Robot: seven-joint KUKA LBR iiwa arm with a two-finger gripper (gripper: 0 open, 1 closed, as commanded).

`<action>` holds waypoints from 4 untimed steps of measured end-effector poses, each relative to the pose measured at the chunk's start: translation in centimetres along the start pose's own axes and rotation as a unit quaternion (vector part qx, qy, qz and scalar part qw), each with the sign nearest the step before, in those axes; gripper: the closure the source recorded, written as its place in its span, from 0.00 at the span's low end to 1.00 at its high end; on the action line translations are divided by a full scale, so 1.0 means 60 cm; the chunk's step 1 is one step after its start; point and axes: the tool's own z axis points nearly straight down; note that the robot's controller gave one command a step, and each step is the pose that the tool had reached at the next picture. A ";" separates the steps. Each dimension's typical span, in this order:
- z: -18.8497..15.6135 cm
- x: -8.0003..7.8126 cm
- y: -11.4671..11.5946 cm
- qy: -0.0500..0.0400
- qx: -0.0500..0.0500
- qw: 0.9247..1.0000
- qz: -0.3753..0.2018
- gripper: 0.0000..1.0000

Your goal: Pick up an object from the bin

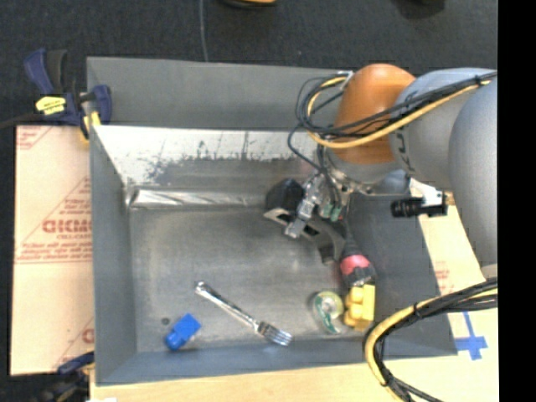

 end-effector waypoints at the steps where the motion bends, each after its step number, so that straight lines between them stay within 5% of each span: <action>1: -0.048 -0.004 0.002 -0.004 -0.002 1.000 -0.001 1.00; 4: -0.126 -0.001 -0.002 0.001 0.001 1.000 -0.004 1.00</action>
Offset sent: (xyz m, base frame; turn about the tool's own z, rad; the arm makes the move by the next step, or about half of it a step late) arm 0.0019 0.0000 0.0240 -0.0011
